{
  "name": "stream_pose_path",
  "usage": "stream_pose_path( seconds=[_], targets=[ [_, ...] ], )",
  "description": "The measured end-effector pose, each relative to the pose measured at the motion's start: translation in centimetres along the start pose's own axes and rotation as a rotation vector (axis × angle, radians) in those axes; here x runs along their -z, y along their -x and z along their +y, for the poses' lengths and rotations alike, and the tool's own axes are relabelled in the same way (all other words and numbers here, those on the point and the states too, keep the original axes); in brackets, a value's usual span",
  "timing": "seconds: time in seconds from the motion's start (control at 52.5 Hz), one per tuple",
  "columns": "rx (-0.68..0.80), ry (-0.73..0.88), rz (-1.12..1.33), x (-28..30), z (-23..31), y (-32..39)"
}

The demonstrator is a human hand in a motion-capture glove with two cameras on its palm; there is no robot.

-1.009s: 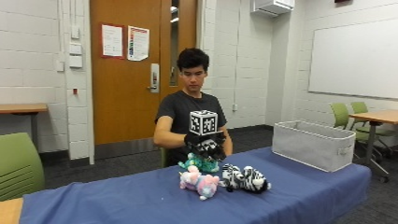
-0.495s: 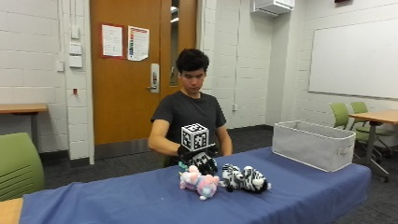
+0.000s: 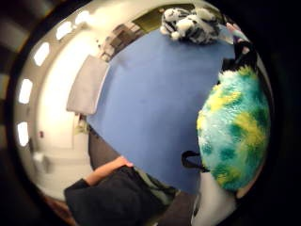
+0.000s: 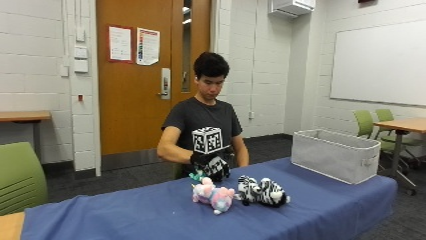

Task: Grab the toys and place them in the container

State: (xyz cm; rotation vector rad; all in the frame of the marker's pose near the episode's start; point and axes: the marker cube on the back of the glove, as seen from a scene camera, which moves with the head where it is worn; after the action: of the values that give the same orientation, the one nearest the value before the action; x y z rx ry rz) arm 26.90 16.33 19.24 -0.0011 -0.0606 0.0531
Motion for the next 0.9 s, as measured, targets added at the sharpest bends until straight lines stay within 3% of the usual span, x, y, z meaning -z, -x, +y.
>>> stream_pose_path(
  seconds=[0.248,0.533,0.895],
  targets=[
    [-0.008,0.047,0.026,2.2,-3.0,0.2],
    [-0.001,-0.035,0.020,12.7,-9.7,4.3],
    [0.159,-0.142,0.027,24.0,-18.0,19.3]
  ],
)
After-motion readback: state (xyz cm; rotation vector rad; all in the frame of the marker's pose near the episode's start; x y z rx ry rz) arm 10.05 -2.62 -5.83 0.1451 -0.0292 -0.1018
